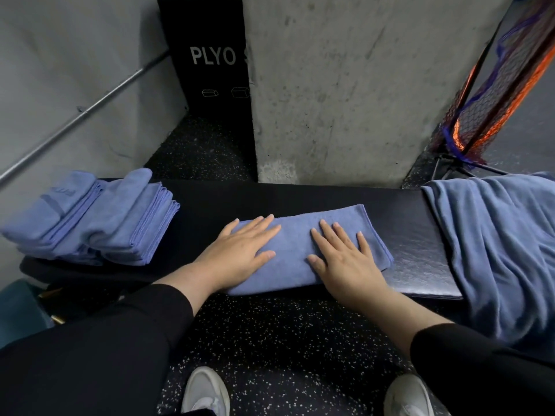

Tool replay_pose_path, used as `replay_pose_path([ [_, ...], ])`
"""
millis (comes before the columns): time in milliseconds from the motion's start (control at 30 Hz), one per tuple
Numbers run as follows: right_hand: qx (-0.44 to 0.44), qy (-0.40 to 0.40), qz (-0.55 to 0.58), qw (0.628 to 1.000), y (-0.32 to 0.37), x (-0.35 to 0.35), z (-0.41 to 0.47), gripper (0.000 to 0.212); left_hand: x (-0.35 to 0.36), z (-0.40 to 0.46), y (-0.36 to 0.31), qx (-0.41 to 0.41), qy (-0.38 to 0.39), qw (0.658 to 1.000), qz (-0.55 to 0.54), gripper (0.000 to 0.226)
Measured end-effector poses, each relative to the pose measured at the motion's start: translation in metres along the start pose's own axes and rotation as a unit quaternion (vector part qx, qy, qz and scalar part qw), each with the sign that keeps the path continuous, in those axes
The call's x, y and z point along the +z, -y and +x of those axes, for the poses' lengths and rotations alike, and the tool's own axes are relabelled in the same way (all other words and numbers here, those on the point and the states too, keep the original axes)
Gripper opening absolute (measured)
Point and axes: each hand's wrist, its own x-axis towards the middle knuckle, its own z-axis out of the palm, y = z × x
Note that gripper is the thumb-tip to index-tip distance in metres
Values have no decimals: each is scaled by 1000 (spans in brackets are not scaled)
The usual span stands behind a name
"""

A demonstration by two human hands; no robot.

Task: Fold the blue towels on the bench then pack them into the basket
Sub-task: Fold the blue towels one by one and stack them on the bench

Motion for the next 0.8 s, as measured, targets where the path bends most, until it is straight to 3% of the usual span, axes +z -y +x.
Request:
replay_pose_path([
  [200,-47,-14,38,998,-26,-13,35,60,-3,-9,11,12,16,1000,-9,52],
  [367,-76,-164,8,983,5,-13,29,29,3,-6,6,-43,13,999,24,56],
  [500,-53,-117,-17,992,36,-10,6,46,5,-4,1,-66,11,998,16,56],
  [667,-18,-107,-52,993,36,-4,-7,43,2,-11,-2,-61,-2,998,16,53],
  [800,-43,-41,-42,997,1,-9,10,56,3,-30,-14,-26,-84,994,58,55],
])
